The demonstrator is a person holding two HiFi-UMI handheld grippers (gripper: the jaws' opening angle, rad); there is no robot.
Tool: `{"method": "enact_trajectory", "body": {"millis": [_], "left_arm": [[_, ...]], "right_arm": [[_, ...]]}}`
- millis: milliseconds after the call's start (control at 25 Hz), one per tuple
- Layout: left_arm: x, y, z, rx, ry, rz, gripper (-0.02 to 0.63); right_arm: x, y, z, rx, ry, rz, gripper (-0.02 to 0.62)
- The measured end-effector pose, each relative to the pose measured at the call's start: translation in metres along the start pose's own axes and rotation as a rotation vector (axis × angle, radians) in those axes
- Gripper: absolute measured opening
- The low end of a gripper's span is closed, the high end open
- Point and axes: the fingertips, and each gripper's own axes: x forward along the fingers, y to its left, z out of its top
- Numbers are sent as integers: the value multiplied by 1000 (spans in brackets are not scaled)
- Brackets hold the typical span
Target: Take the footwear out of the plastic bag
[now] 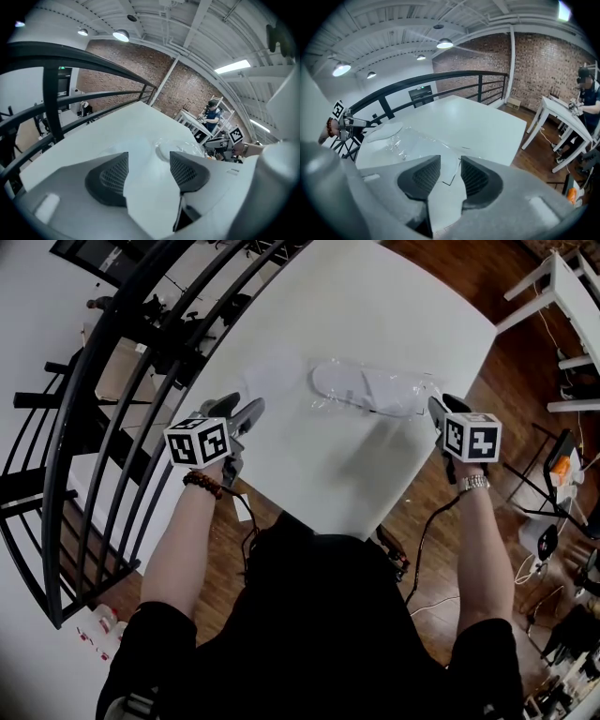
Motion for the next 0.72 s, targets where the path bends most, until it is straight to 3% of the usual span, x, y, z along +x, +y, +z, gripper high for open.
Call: {"method": "enact_trajectory", "body": {"millis": [240, 720], "left_arm": [[49, -54, 13, 52, 65, -146, 279], [103, -80, 1, 62, 188, -243, 259]], "right_arm": [[14, 33, 7, -75, 17, 77, 120], [42, 62, -11, -98, 105, 164, 127]]}}
